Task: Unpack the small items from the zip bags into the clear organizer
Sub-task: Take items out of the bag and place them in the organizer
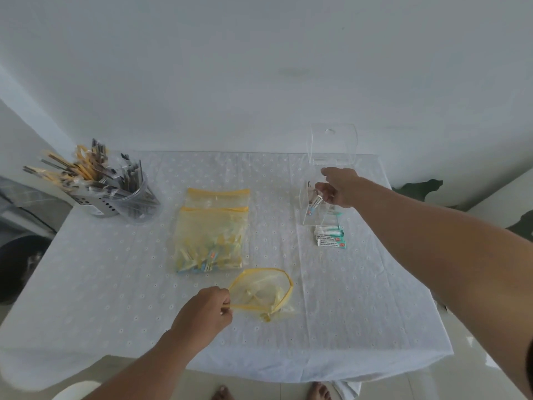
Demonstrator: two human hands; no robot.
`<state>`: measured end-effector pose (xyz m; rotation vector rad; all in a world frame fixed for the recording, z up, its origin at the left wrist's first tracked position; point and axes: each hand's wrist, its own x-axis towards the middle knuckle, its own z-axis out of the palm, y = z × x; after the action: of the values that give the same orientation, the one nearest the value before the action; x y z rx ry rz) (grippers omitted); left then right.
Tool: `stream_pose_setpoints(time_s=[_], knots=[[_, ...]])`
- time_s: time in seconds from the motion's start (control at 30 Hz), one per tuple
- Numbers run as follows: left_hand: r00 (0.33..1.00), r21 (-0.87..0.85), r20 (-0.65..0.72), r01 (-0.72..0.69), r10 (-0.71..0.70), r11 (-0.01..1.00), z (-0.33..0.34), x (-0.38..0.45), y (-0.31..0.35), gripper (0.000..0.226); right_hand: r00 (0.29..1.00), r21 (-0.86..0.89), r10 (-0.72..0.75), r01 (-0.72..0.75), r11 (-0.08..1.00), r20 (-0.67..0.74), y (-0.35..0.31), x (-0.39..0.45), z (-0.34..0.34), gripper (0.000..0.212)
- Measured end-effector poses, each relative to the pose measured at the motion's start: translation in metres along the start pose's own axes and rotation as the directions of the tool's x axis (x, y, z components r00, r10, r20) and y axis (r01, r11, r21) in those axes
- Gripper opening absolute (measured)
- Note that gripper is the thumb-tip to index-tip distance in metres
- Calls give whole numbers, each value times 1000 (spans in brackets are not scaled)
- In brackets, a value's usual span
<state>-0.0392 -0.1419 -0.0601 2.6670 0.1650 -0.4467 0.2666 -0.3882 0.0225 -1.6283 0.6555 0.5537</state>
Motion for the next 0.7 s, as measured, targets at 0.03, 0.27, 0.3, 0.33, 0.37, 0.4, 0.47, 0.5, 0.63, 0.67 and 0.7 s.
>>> stream_pose_setpoints(time_s=[0.03, 0.27, 0.3, 0.33, 0.37, 0.4, 0.47, 0.5, 0.63, 0.67, 0.7], knots=[[1000, 3, -2, -2, 2, 1000, 0, -1, 0, 38, 1000, 30, 3, -3, 1000, 2, 0, -1, -1, 11], [1000, 4, 10, 6, -6, 1000, -1, -6, 3, 32, 973, -135, -231, 227, 965, -20, 19, -28, -12, 10], [1000, 5, 7, 3, -3, 1000, -1, -6, 4, 31, 952, -194, -306, 295, 936, -31, 25, -34, -14, 11], [1000, 7, 3, 0, 0, 1000, -1, -6, 6, 31, 921, -266, -387, 363, 893, -44, 33, -42, -16, 11], [1000, 8, -1, -5, 5, 1000, -1, -6, 7, 32, 880, -344, -473, 431, 834, -45, 44, -51, -18, 12], [1000, 10, -3, -8, 8, 1000, 0, -6, 7, 32, 834, -403, -552, 502, 766, -12, 56, -63, -20, 14], [1000, 14, -5, -11, 11, 1000, 0, -6, 10, 29, 758, -401, -626, 638, 657, 182, 86, -90, -18, 14], [1000, 15, -6, -14, 14, 1000, 0, -5, 11, 27, 728, -382, -611, 685, 621, 312, 102, -104, -15, 13], [999, 17, -2, -39, 39, 999, 2, -6, 15, 28, 611, -509, -419, 792, 337, 672, 161, -127, 4, 14], [999, 19, -2, -45, 45, 999, 3, -6, 17, 29, 619, -556, -366, 786, 271, 695, 171, -128, 12, 19], [999, 21, -4, -51, 51, 998, 3, -6, 18, 29, 639, -605, -319, 768, 212, 699, 179, -128, 19, 24]])
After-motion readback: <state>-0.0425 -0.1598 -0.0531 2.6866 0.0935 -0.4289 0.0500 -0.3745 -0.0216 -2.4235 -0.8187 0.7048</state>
